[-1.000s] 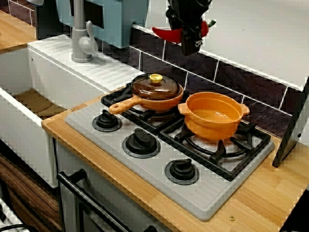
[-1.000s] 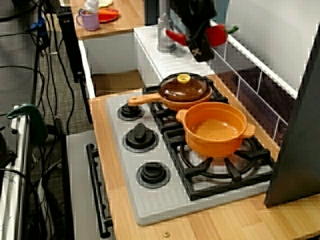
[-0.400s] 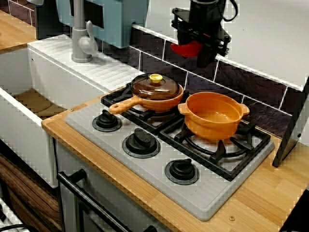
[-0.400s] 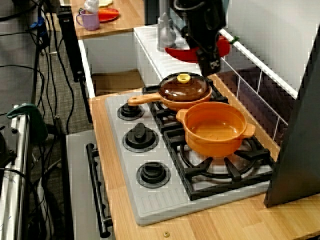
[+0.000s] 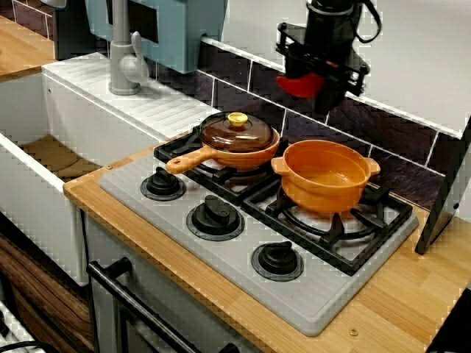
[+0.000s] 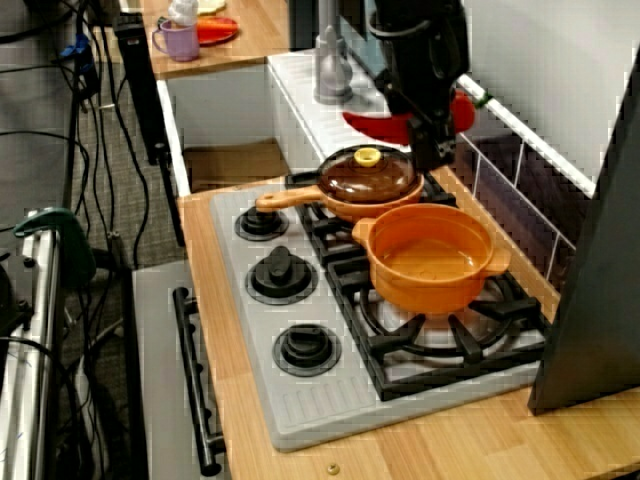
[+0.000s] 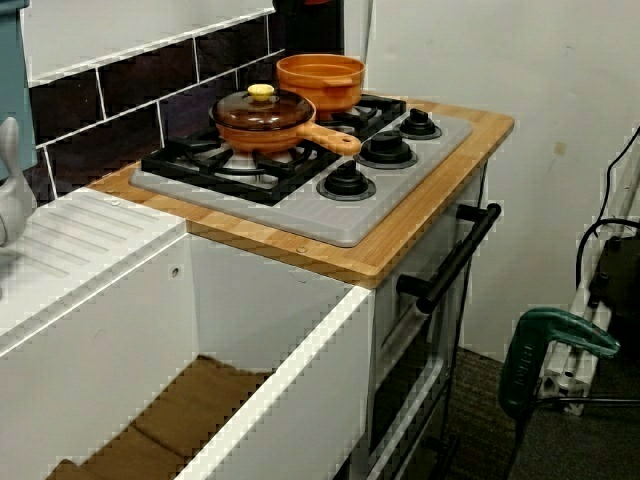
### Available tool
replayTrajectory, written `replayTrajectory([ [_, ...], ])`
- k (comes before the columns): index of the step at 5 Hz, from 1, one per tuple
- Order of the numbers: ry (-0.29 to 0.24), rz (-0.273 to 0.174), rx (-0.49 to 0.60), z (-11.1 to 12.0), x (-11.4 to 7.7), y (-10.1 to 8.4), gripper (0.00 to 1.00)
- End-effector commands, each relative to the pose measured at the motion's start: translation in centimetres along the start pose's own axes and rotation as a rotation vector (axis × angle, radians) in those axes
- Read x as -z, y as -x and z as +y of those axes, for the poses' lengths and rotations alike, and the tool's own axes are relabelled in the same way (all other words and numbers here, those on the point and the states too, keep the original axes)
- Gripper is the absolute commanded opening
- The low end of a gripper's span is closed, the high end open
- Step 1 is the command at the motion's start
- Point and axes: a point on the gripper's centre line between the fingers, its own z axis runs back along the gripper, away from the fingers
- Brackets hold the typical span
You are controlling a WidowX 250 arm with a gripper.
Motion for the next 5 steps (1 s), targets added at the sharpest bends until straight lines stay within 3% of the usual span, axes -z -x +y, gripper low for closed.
replayTrajectory([
  [1, 0.019, -0.054, 0.039, -3.0, -1.1, 1.0, 0.0],
  [3, 0.007, -0.039, 0.045, -4.3, 0.2, 1.3, 0.0],
  [5, 0.004, -0.007, 0.023, -3.8, 1.6, 0.3, 0.0],
])
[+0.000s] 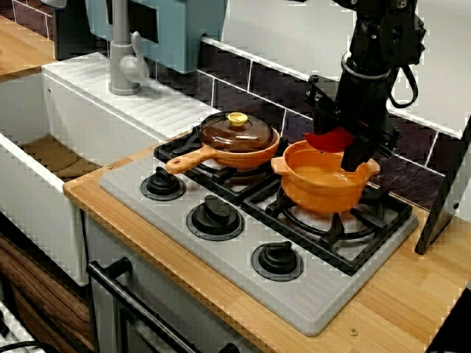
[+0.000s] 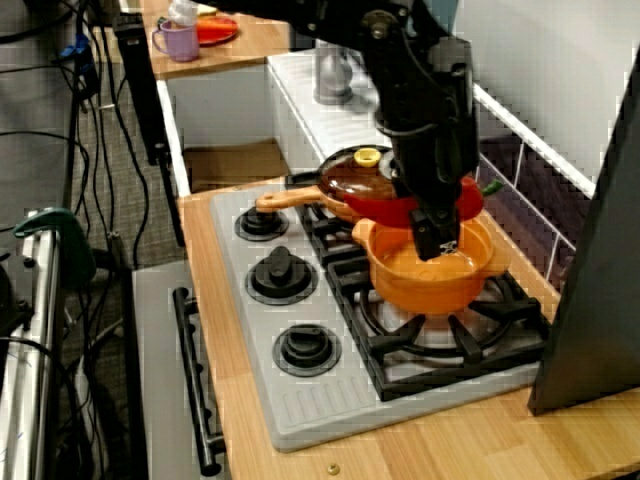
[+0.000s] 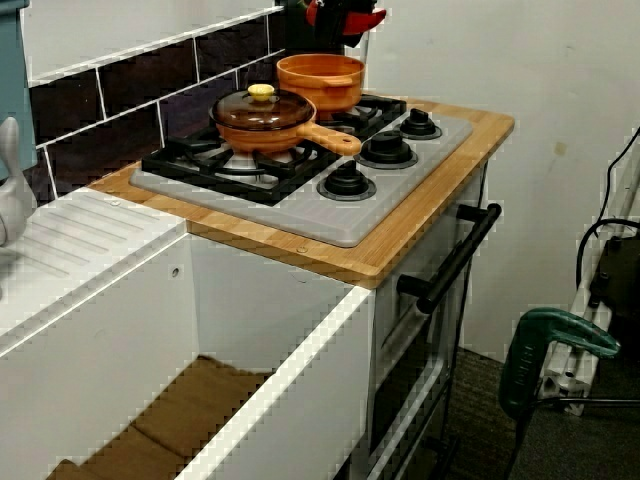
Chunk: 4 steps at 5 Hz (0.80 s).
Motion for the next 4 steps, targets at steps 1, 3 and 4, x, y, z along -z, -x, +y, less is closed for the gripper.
replayTrajectory([
  [1, 0.017, -0.032, -0.029, 1.56, -0.8, -2.16, 0.0],
  [3, 0.006, -0.022, -0.038, 2.04, -0.39, -2.45, 1.0],
  [4, 0.014, -0.024, -0.042, 2.24, -0.74, -2.27, 1.0],
])
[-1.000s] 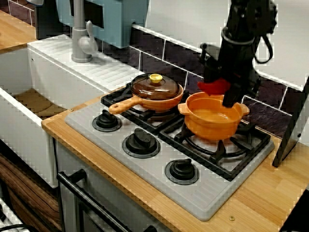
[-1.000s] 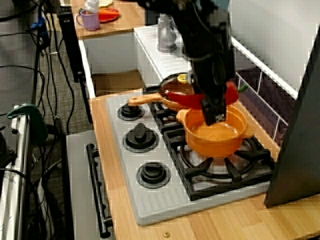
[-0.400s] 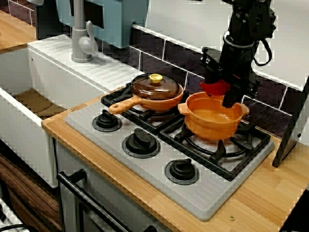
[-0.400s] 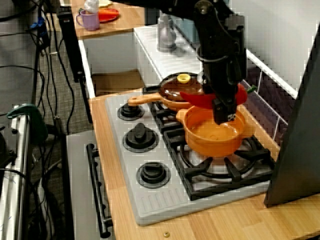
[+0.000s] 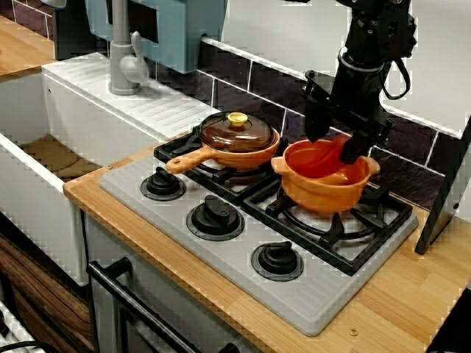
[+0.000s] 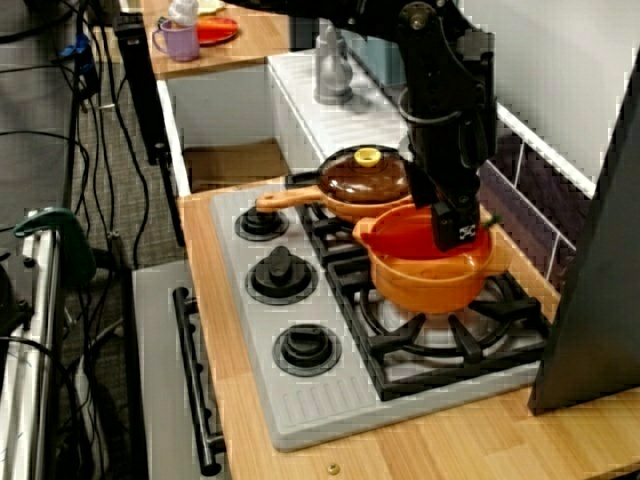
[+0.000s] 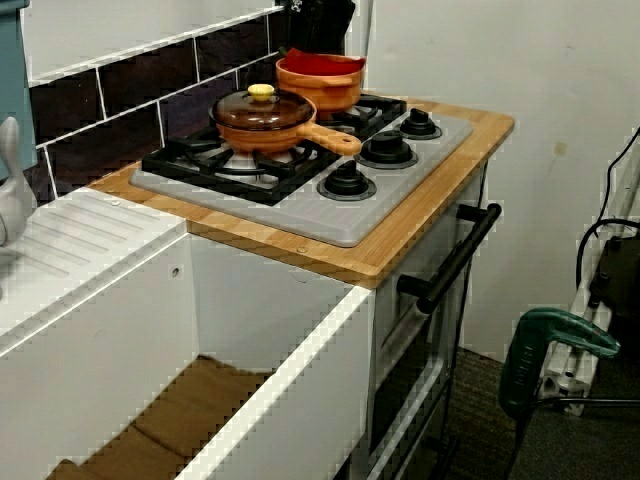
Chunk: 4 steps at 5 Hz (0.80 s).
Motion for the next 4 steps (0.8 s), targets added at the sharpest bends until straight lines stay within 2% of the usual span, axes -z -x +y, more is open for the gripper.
replayTrajectory([
  [1, 0.027, -0.055, -0.021, 1.0, -2.3, -0.7, 1.0],
  [2, 0.038, -0.054, -0.02, 1.8, -3.0, -0.4, 1.0],
  [4, 0.061, -0.062, -0.044, 3.9, -5.1, 1.5, 1.0],
])
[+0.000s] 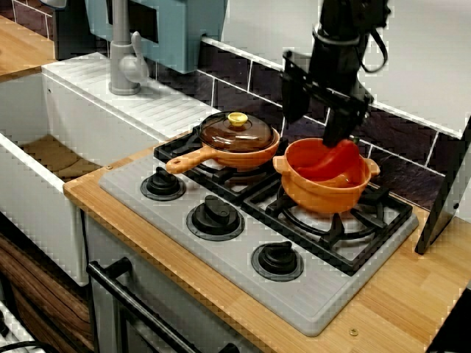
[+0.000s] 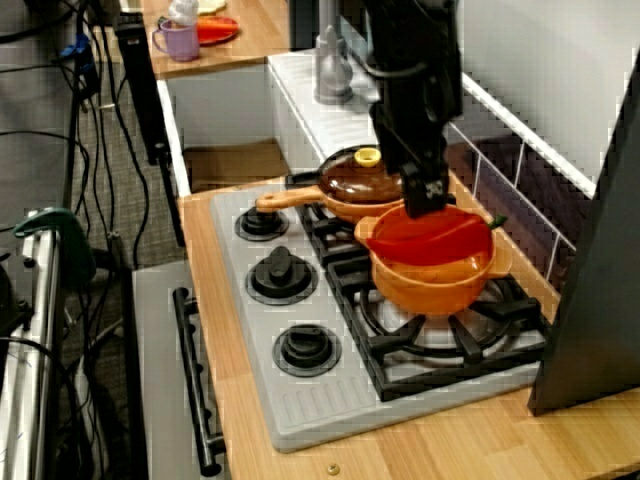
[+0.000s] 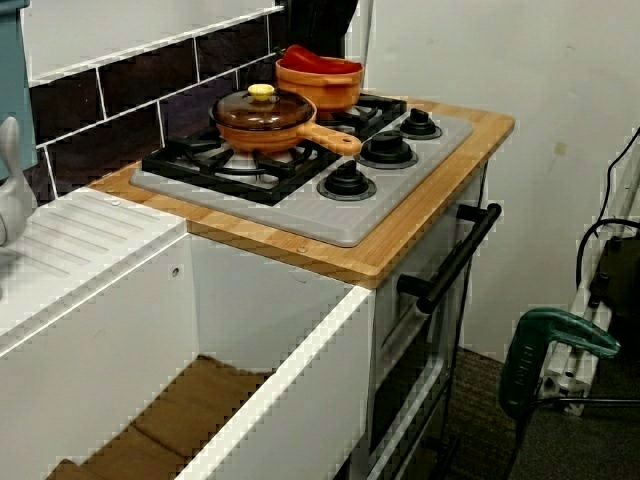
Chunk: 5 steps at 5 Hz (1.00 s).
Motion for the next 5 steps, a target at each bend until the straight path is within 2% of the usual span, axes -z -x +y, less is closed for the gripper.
replayTrajectory([
  [1, 0.02, -0.034, -0.25, 2.5, -3.2, 1.9, 1.0],
  [2, -0.017, -0.026, -0.321, 2.5, -2.9, 2.5, 1.0],
  [3, -0.015, -0.022, -0.349, 2.6, -2.5, 2.3, 1.0],
  [4, -0.022, 0.01, -0.397, 2.7, -1.7, 1.9, 1.0],
  [5, -0.023, 0.019, -0.407, 2.6, -1.3, 1.5, 1.0],
])
